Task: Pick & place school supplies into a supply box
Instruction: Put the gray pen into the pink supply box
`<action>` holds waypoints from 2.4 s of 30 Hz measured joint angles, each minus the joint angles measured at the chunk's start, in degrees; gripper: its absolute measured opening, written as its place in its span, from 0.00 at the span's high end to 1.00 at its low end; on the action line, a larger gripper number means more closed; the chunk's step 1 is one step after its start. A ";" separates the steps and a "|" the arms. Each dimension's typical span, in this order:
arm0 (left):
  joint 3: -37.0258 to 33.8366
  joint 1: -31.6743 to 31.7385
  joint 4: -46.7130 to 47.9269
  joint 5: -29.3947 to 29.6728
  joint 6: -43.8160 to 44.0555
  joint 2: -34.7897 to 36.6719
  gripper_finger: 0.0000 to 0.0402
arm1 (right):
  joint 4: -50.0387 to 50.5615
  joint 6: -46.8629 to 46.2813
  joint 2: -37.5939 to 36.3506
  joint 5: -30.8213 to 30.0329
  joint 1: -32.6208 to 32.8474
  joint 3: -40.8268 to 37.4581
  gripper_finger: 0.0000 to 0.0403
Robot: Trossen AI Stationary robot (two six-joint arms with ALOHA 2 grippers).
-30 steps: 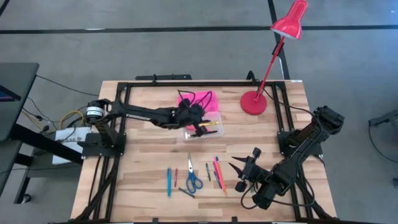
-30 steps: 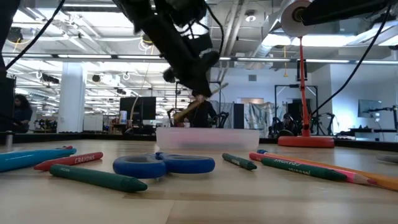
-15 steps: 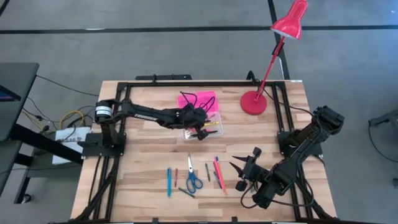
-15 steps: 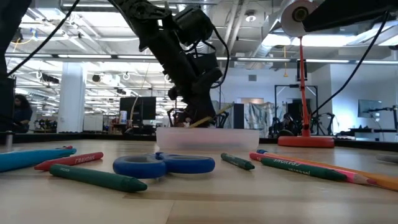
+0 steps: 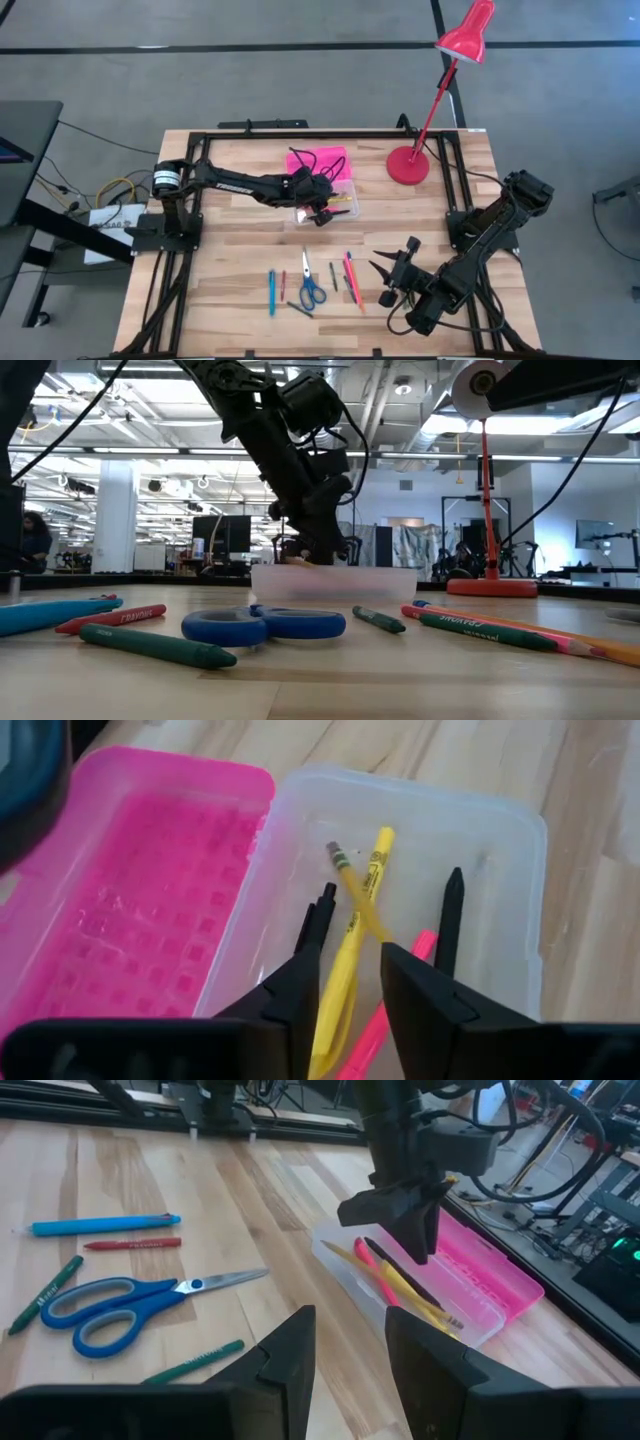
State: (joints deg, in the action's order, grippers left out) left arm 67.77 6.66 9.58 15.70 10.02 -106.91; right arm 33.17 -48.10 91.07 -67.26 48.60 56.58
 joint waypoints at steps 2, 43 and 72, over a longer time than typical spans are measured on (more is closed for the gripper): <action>0.00 -0.60 0.13 0.59 -1.30 0.42 0.73 | 0.21 -0.02 0.00 0.00 0.00 0.00 0.71; -2.50 -53.35 17.10 41.88 10.45 10.23 0.76 | -6.38 -19.56 7.08 12.54 -2.25 0.02 0.71; -9.49 -57.28 19.48 41.12 21.77 10.16 0.76 | 16.47 -47.73 7.39 41.04 -2.45 1.97 0.71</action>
State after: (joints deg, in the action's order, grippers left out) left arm 58.28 -50.62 29.06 56.82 31.79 -96.75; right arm 49.65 -95.83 98.45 -26.22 46.15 58.55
